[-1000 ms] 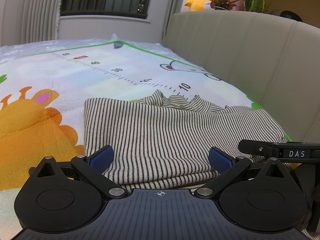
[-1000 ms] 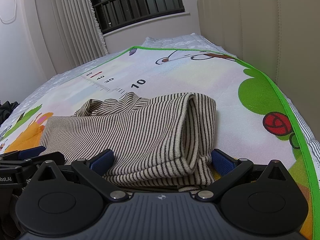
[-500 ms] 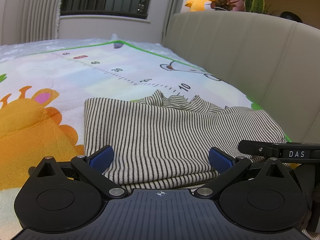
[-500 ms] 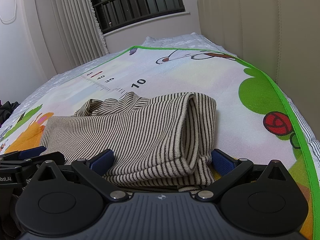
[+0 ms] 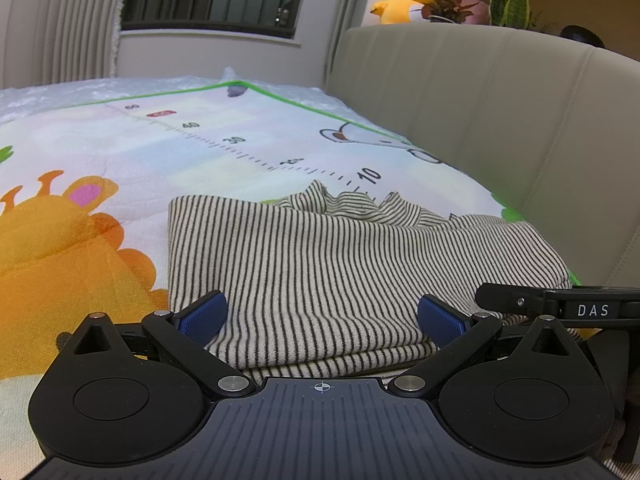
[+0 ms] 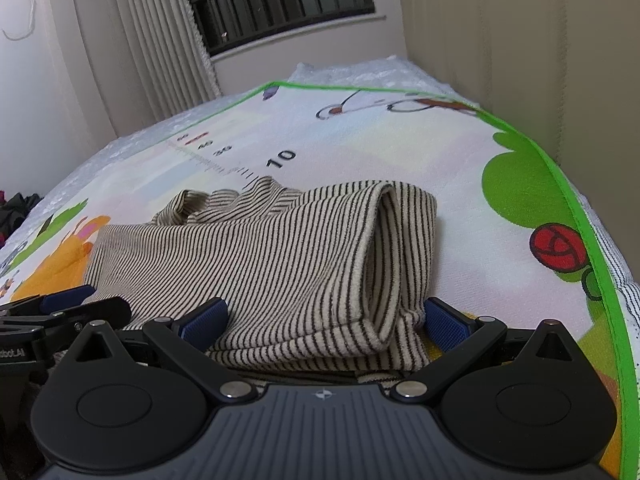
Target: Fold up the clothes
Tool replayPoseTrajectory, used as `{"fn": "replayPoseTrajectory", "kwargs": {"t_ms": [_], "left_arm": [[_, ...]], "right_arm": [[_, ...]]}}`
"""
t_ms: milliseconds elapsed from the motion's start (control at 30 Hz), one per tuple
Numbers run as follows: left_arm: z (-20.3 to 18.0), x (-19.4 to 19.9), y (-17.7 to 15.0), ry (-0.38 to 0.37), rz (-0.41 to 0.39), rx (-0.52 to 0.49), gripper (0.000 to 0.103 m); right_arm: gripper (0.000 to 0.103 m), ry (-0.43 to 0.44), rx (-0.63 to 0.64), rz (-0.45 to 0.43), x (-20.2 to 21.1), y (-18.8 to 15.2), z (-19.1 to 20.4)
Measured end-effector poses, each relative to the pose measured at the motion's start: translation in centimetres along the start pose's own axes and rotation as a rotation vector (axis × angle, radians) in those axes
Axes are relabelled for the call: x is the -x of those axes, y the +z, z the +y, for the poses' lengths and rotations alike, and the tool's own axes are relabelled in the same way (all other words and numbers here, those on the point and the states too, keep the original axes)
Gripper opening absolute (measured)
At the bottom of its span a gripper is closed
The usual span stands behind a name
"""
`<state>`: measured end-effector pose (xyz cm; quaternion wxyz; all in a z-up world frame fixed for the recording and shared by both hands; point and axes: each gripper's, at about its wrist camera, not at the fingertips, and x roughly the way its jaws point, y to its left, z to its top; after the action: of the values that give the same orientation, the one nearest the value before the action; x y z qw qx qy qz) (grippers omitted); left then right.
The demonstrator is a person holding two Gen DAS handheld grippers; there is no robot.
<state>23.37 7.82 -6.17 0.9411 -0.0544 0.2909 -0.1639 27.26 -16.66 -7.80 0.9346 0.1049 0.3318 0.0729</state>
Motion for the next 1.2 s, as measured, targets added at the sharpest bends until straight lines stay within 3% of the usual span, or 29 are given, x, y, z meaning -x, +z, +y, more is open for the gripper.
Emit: {"fn": "replayPoseTrajectory", "kwargs": {"t_ms": [167, 333, 433, 567, 700, 800, 900, 1033, 1067, 1167, 1200], "left_arm": [[0.3, 0.1, 0.1, -0.014, -0.005, 0.017, 0.103], [0.8, 0.2, 0.1, -0.033, -0.01, 0.039, 0.103], [0.8, 0.1, 0.1, -0.034, -0.011, 0.041, 0.103], [0.8, 0.0, 0.1, -0.036, -0.007, 0.045, 0.103], [0.9, 0.0, 0.0, -0.039, -0.009, 0.049, 0.103], [1.1, 0.0, -0.1, -0.048, -0.012, 0.058, 0.103], [1.3, 0.0, -0.1, -0.055, -0.013, 0.067, 0.103], [1.5, 0.0, -0.1, -0.066, -0.017, 0.081, 0.103], [1.6, 0.0, -0.1, -0.068, -0.017, 0.085, 0.103], [1.8, 0.1, -0.1, -0.078, -0.022, 0.098, 0.103], [1.9, 0.1, -0.1, -0.082, -0.025, 0.102, 0.103]], "right_arm": [[0.103, 0.041, 0.003, 0.052, 0.4, 0.7, -0.5], [0.1, 0.019, 0.013, 0.024, 2.4, 1.2, -1.1], [0.086, 0.006, 0.034, -0.041, 4.2, 2.6, -1.7], [0.051, 0.006, 0.075, -0.098, 4.9, 5.9, -1.7], [0.052, 0.051, 0.128, -0.058, 1.2, 8.3, 0.2], [0.067, 0.096, 0.151, -0.003, -2.5, 9.0, 2.2], [0.077, 0.055, 0.216, 0.031, -6.1, 9.1, 3.8], [0.075, 0.019, 0.216, 0.107, -9.6, 8.6, 4.1], [0.058, 0.028, 0.232, 0.104, -9.5, 8.6, 4.4], [0.018, 0.06, 0.258, 0.095, -8.3, 8.5, 5.5], [0.013, 0.061, 0.267, 0.089, -7.8, 8.5, 5.8]]}}
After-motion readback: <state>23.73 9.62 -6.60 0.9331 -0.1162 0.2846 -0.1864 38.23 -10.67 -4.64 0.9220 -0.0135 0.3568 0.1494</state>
